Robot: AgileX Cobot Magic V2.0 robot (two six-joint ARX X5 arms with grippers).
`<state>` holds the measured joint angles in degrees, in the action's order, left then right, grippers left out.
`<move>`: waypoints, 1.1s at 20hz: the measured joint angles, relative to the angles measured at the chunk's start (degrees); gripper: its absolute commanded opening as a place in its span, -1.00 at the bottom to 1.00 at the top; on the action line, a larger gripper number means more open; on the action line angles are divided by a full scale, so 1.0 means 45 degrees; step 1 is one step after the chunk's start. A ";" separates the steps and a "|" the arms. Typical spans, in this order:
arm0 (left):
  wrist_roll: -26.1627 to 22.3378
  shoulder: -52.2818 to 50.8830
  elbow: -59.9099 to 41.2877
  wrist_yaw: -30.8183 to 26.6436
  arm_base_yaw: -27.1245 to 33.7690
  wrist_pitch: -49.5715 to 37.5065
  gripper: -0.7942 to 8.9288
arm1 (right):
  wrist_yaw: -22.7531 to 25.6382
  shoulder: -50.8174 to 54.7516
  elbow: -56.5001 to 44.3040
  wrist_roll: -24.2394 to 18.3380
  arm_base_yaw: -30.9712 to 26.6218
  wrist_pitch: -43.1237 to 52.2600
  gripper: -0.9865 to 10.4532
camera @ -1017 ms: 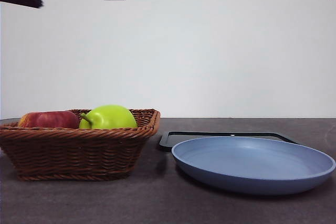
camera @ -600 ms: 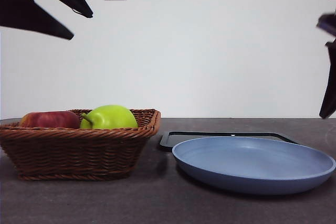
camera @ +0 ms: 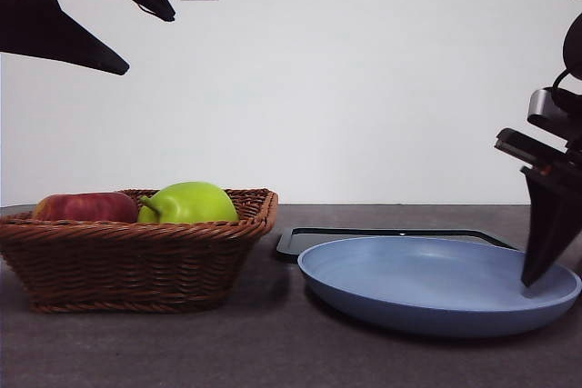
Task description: Take the lemon from the basket,put the lemon in the plate,hand out the plate
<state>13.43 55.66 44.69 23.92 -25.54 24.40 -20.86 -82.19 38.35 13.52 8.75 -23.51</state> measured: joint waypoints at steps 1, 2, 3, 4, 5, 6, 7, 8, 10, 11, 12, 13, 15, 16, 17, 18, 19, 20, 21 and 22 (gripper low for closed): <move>0.0019 0.0000 0.0000 -0.0005 0.0000 0.0000 -0.11 | 0.0010 0.0000 0.0000 0.0029 0.0005 0.0019 -0.73; 0.0019 0.0000 0.0000 0.0000 0.0000 0.0000 -0.11 | 0.0010 0.0010 0.0000 0.0044 0.0005 0.0058 -0.77; 0.0024 0.0000 0.0000 -0.0005 0.0000 0.0000 -0.11 | 0.0019 0.0010 0.0000 0.0044 0.0005 0.0063 -0.82; 0.0024 0.0000 0.0000 -0.0005 0.0000 0.0000 -0.11 | -0.0005 0.0010 0.0000 0.0068 0.0000 0.0073 -0.82; 0.0024 0.0000 0.0000 -0.0005 0.0000 0.0000 -0.11 | -0.0034 0.0024 0.0000 0.0136 -0.0010 0.0136 -0.82; 0.0029 0.0000 0.0000 -0.0010 0.0000 0.0000 -0.11 | -0.0039 0.0044 0.0000 0.0170 -0.0010 0.0160 -0.82; 0.0044 0.0000 0.0000 -0.0024 -0.0005 0.0000 -0.11 | -0.0063 0.0068 0.0000 0.0189 -0.0010 0.0136 -0.82; 0.0170 0.0000 0.0000 -0.0146 -0.0005 0.0000 -0.09 | -0.0083 0.0151 0.0000 0.0204 -0.0010 0.0058 -0.82; 0.0316 0.0000 0.0000 -0.0466 -0.0005 0.0000 -0.01 | -0.0078 0.0515 0.0000 0.0228 -0.0005 -0.0253 -0.82; 0.0374 0.0000 0.0000 -0.0559 -0.0005 0.0000 0.02 | -0.0068 0.0777 0.0000 0.0228 -0.0005 -0.0476 -0.82; 0.0437 0.0019 0.0000 -0.0573 -0.0005 0.0000 0.02 | -0.0019 0.1103 0.0000 0.0214 -0.0005 -0.0714 -0.82; 0.0500 0.0107 0.0029 -0.0578 -0.0005 0.0053 0.02 | 0.0005 0.1467 0.0000 0.0185 -0.0005 -0.0971 -0.82; 0.0520 0.0690 0.0447 -0.0646 -0.0005 0.0306 0.02 | 0.0010 0.2254 0.0000 0.0180 -0.0005 -0.1331 -0.82; 0.0529 0.1156 0.0821 -0.0806 -0.0005 0.0306 0.02 | 0.0005 0.2642 0.0000 0.0180 -0.0005 -0.1515 -0.82; 0.0491 0.1593 0.1200 -0.0971 -0.0005 0.0350 0.02 | 0.0005 0.3021 0.0000 0.0180 -0.0005 -0.1734 -0.82; 0.0389 0.2186 0.1710 -0.1370 -0.0005 0.0491 0.02 | 0.0005 0.3356 0.0000 0.0180 -0.0005 -0.1938 -0.82; 0.0228 0.2812 0.2200 -0.1792 -0.0005 0.0709 0.02 | 0.0010 0.3657 0.0000 0.0180 -0.0005 -0.2127 -0.82; 0.0063 0.3521 0.2725 -0.2254 -0.0005 0.1054 0.02 | 0.0015 0.3968 0.0000 0.0175 -0.0005 -0.2302 -0.82; -0.0117 0.4313 0.3264 -0.2671 -0.0005 0.1394 0.02 | 0.0010 0.4245 0.0000 0.0175 -0.0005 -0.2443 -0.82; -0.0282 0.5105 0.3779 -0.2987 -0.0005 0.1642 0.02 | 0.0010 0.4459 0.0000 0.0180 -0.0005 -0.2540 -0.82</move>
<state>12.16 78.63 61.69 10.48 -25.56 31.79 -20.82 -62.13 38.35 14.33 8.73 -34.94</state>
